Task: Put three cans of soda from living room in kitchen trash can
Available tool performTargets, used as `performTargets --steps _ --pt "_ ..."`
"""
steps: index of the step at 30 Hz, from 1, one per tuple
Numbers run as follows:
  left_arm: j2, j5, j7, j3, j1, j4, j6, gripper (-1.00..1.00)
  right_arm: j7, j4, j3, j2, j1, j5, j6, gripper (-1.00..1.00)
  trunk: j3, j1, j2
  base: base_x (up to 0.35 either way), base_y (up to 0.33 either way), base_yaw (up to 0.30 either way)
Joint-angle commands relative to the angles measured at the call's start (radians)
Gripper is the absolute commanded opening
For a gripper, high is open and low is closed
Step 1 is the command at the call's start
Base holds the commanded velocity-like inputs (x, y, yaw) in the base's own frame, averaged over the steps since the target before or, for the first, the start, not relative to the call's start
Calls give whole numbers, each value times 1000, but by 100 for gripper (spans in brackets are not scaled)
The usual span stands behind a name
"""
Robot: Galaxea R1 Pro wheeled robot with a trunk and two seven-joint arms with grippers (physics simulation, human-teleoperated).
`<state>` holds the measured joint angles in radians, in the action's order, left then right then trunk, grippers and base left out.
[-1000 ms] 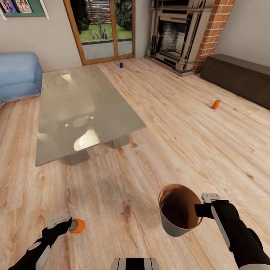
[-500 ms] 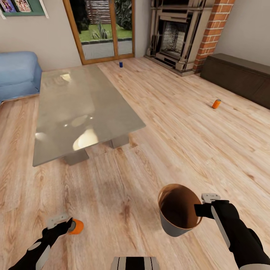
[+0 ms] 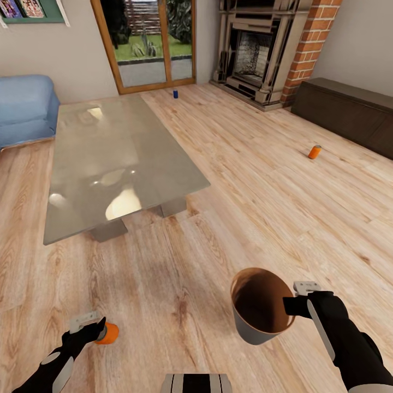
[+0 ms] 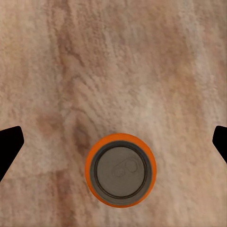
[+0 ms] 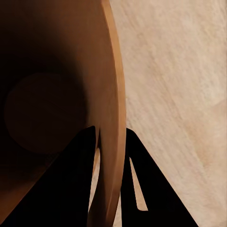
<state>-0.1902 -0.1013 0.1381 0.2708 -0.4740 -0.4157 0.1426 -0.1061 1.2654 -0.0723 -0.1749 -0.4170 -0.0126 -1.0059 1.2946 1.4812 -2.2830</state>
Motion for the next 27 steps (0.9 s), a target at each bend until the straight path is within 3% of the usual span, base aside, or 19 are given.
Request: performTargets --steps 1,8,27 --pt "0 0 0 0 0 0 0 100 -4 0 0 0 0 16 0 -100 0 0 0 1 -1 0" --pt "0 0 0 -1 0 0 0 100 -4 0 0 0 0 16 0 -100 0 0 0 0 0 0" --pt "0 0 0 -1 0 0 0 100 -4 0 0 0 0 17 0 -100 53 65 -119 0 0 0"
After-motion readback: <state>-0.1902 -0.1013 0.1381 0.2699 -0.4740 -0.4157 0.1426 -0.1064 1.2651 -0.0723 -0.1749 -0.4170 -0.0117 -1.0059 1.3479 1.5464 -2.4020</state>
